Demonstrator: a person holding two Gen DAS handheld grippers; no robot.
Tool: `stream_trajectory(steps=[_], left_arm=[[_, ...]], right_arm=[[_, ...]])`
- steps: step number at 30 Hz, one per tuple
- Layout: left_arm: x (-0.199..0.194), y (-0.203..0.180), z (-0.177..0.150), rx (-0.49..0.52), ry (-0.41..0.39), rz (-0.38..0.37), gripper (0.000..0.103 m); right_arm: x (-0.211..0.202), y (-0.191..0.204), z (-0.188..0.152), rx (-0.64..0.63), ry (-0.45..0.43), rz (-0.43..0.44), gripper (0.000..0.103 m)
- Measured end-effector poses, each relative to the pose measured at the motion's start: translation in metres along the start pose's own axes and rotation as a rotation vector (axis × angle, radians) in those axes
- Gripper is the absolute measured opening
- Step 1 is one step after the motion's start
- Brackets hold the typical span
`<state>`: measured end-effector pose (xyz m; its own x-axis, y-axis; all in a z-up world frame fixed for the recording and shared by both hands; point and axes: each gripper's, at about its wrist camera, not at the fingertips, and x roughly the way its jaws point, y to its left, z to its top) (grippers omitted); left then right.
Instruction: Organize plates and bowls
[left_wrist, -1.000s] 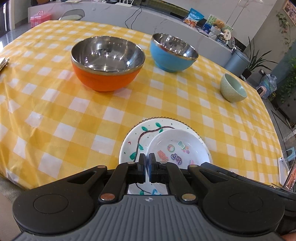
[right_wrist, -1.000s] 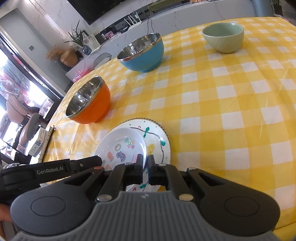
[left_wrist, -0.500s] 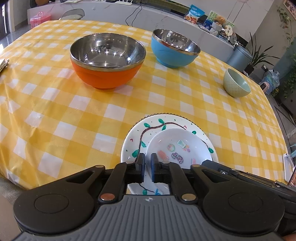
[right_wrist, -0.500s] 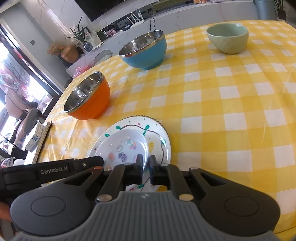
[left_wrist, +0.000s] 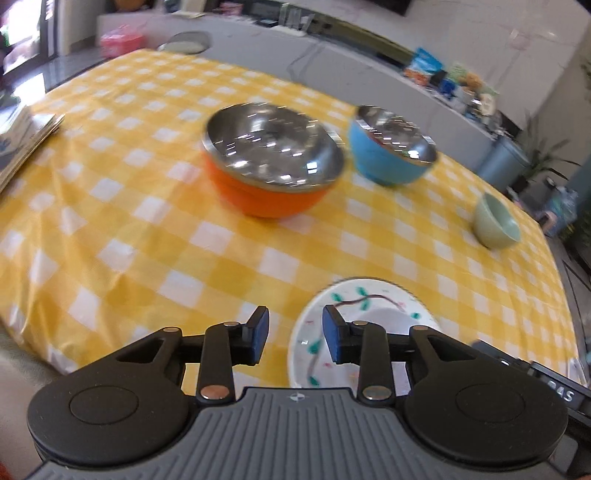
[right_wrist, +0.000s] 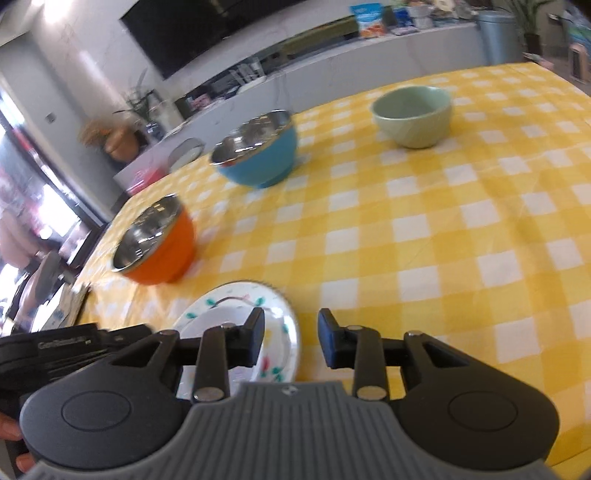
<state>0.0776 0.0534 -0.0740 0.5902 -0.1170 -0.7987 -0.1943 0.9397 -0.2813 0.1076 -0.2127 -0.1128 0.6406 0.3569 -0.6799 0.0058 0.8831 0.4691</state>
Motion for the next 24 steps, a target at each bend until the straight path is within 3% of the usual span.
stream_trajectory(steps=[4,6,11,16,22,24], left_arm=[[0.006,0.010,0.000,-0.032,0.021,0.010,0.038],[0.006,0.012,0.000,-0.038,0.025,0.003,0.033],[0.011,0.010,-0.002,-0.017,0.061,-0.009,0.023],[0.012,0.008,-0.005,0.000,0.072,-0.054,0.004],[0.013,0.005,-0.006,0.012,0.055,-0.049,0.004],[0.014,0.005,-0.006,0.011,0.056,-0.056,0.003]], right_arm=[[0.007,-0.003,0.000,0.026,0.030,-0.014,0.024],[0.010,-0.003,-0.001,0.023,0.042,-0.014,0.017],[0.014,-0.004,-0.003,0.031,0.069,0.000,0.014],[0.016,-0.003,-0.005,0.027,0.085,0.018,0.000],[0.016,0.000,-0.005,0.009,0.064,0.011,0.000],[0.017,0.000,-0.003,0.015,0.056,0.048,0.000]])
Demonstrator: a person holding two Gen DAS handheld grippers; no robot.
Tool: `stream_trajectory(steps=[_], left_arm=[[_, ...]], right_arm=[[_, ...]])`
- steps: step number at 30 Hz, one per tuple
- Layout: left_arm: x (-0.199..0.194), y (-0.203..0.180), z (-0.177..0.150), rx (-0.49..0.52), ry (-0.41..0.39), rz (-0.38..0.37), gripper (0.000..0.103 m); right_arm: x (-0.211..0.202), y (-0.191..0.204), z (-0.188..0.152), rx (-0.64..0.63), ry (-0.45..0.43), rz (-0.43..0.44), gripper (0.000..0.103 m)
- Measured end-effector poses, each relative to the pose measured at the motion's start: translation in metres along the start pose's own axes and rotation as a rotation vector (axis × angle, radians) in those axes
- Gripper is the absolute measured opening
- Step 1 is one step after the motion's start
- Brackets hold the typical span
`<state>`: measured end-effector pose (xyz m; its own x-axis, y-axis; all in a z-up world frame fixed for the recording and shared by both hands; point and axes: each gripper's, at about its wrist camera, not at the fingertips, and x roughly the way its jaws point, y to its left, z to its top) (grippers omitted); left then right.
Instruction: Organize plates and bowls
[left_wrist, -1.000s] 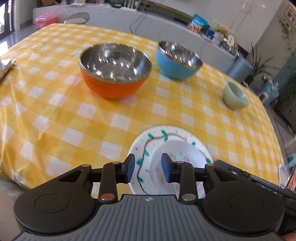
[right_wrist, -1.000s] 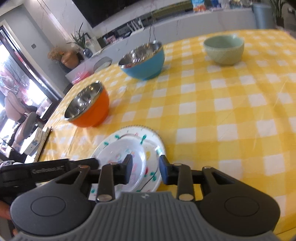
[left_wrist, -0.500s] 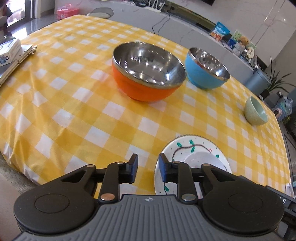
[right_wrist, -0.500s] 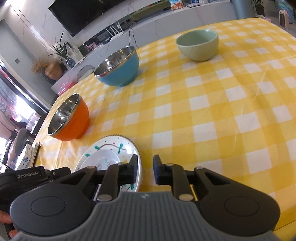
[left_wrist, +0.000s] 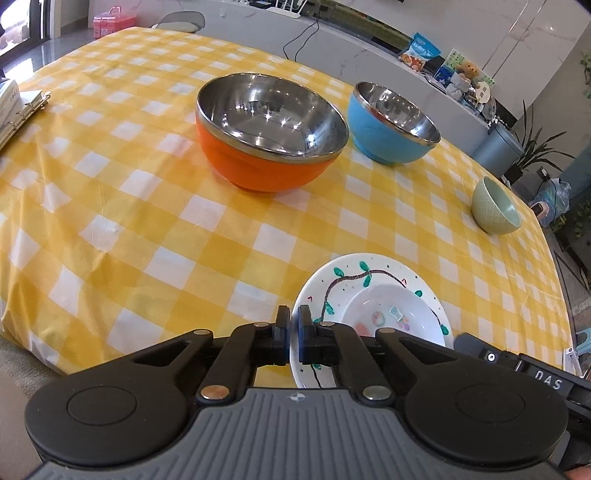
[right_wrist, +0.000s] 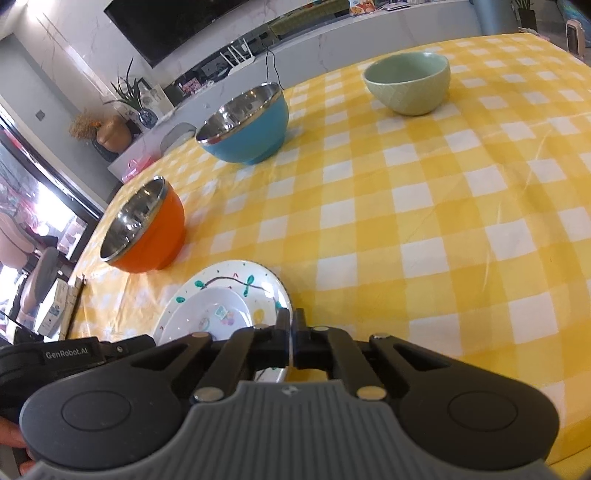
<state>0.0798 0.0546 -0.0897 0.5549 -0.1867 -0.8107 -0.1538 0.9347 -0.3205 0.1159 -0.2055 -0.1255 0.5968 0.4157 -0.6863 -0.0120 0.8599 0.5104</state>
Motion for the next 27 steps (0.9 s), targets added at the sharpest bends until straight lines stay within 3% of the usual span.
stream_trajectory(steps=[1,4,11,19,22,24,27], left_arm=[[0.000,-0.001,0.000,0.005,-0.002,0.002,0.003],[-0.001,-0.001,0.000,0.007,-0.008,0.011,0.003],[-0.016,-0.001,0.006,-0.007,-0.071,0.013,0.005],[-0.034,-0.001,0.031,0.025,-0.129,0.022,0.017],[-0.040,0.005,0.046,0.007,-0.160,0.036,0.023],[-0.044,0.010,0.056,-0.006,-0.186,0.052,0.030],[-0.046,0.018,0.072,-0.038,-0.218,0.082,0.039]], right_arm=[[0.001,0.002,0.000,0.001,0.009,0.030,0.000],[0.004,0.010,-0.004,-0.054,0.009,-0.018,0.000],[-0.006,0.006,0.001,-0.029,-0.032,-0.012,0.001],[-0.013,0.016,0.019,-0.061,-0.093,-0.063,0.003],[-0.012,0.027,0.029,-0.077,-0.104,-0.062,0.014],[-0.008,0.035,0.035,-0.083,-0.104,-0.050,0.032],[0.001,0.051,0.045,-0.102,-0.088,-0.033,0.036]])
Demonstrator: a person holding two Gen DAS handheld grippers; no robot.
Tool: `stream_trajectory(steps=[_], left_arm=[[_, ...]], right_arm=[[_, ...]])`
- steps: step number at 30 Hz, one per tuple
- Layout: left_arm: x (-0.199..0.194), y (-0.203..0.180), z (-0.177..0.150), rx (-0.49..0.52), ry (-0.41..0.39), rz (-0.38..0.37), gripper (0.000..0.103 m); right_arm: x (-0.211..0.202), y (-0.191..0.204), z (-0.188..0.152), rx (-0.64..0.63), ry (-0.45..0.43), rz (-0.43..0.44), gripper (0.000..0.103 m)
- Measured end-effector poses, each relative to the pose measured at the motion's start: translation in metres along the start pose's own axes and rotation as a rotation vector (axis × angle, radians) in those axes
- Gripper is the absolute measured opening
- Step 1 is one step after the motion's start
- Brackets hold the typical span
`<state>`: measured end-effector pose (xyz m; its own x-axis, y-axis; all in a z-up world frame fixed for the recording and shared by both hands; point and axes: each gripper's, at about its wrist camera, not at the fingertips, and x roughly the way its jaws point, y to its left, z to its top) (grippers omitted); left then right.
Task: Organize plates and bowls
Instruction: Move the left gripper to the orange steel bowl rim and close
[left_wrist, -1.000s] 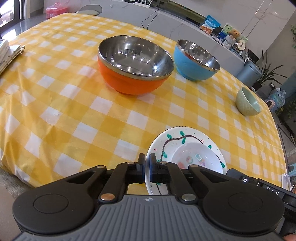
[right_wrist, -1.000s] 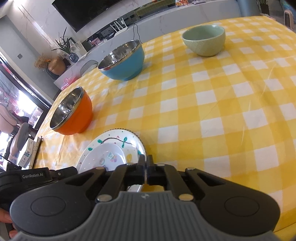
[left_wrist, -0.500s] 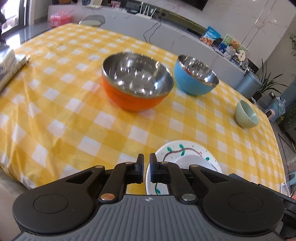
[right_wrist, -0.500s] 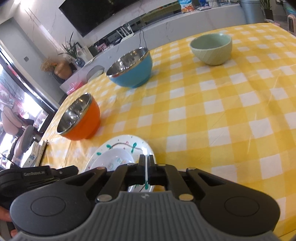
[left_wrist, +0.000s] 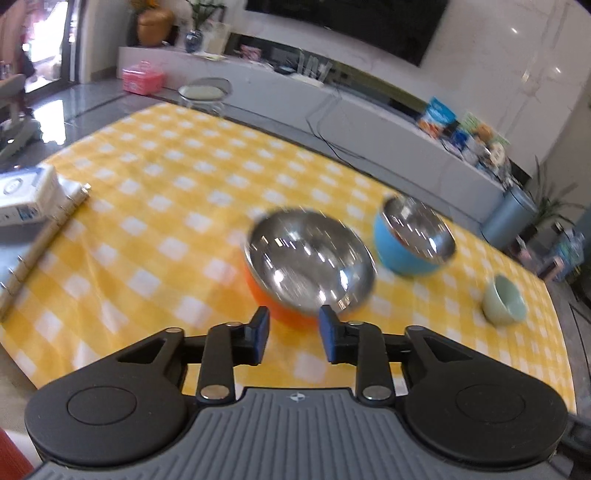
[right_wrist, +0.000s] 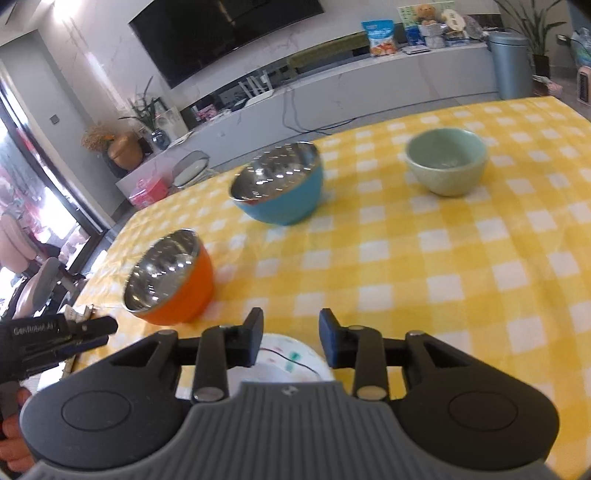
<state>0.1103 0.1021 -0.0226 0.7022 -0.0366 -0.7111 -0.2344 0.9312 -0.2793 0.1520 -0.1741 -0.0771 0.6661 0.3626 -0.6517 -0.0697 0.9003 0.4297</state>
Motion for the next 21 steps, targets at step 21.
stream_trajectory(steps=[21], left_arm=[[0.077,0.033,0.040,-0.075,0.037,0.101,0.052]], right_arm=[[0.111,0.102,0.051,-0.087,0.128,-0.108,0.076]])
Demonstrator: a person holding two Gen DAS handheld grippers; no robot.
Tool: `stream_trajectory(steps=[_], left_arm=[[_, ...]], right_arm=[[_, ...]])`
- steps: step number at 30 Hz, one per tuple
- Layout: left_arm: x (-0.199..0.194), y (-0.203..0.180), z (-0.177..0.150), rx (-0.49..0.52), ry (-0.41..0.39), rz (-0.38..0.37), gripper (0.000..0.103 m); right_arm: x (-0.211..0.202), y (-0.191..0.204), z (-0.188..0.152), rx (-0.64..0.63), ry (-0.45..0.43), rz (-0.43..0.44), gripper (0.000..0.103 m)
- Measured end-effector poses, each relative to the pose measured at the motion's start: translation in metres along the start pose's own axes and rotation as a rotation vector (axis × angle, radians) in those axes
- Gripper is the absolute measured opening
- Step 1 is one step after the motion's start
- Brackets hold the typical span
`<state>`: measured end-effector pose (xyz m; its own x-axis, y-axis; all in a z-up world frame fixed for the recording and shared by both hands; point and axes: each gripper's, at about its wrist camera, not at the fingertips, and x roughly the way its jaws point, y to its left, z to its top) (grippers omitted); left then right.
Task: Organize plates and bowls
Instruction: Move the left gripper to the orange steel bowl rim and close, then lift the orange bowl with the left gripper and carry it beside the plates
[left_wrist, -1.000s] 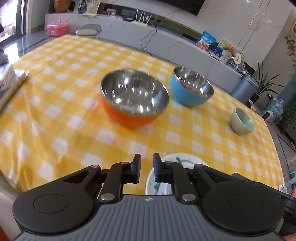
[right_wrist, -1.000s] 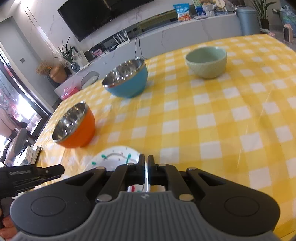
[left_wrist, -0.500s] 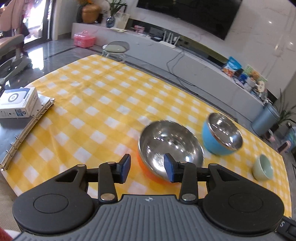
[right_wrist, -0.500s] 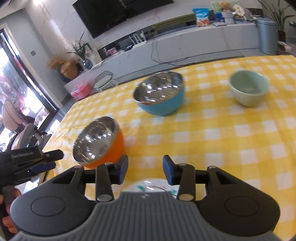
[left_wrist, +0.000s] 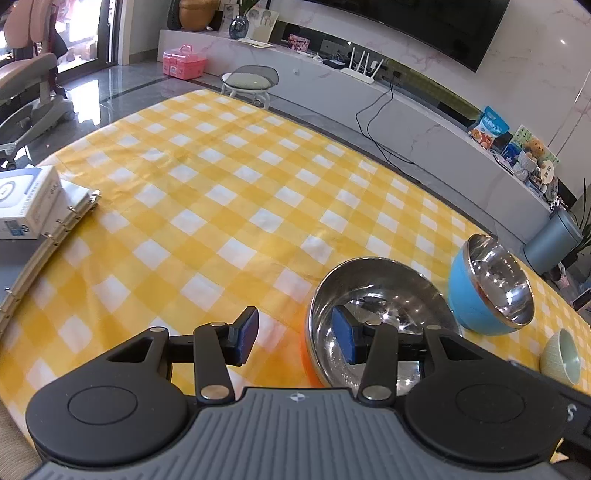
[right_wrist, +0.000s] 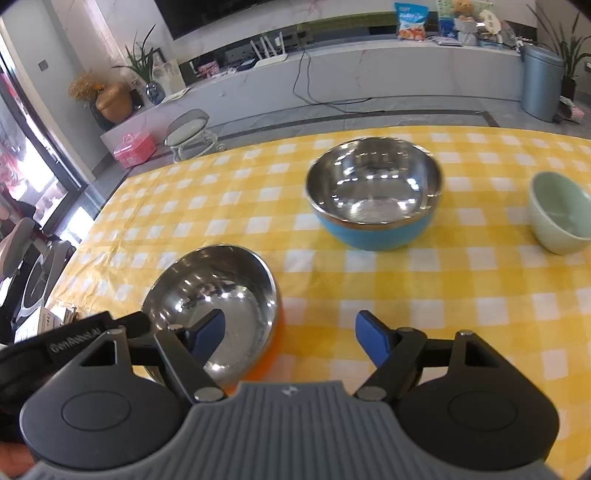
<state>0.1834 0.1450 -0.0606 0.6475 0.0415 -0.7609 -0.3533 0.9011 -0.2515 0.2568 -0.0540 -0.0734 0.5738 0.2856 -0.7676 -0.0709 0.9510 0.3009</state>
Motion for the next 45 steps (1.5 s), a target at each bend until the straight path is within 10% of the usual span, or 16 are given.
stream_trajectory(steps=[18,45], left_arm=[[0.021,-0.008,-0.007,0.071,0.017,-0.031,0.009],[-0.053,-0.073,-0.044,0.184,0.036,-0.153,0.008]], right_arm=[[0.039,0.000,-0.003,0.046,0.072,0.049,0.015],[-0.063,-0.059,-0.022,0.061,0.025,0.028,0.012]])
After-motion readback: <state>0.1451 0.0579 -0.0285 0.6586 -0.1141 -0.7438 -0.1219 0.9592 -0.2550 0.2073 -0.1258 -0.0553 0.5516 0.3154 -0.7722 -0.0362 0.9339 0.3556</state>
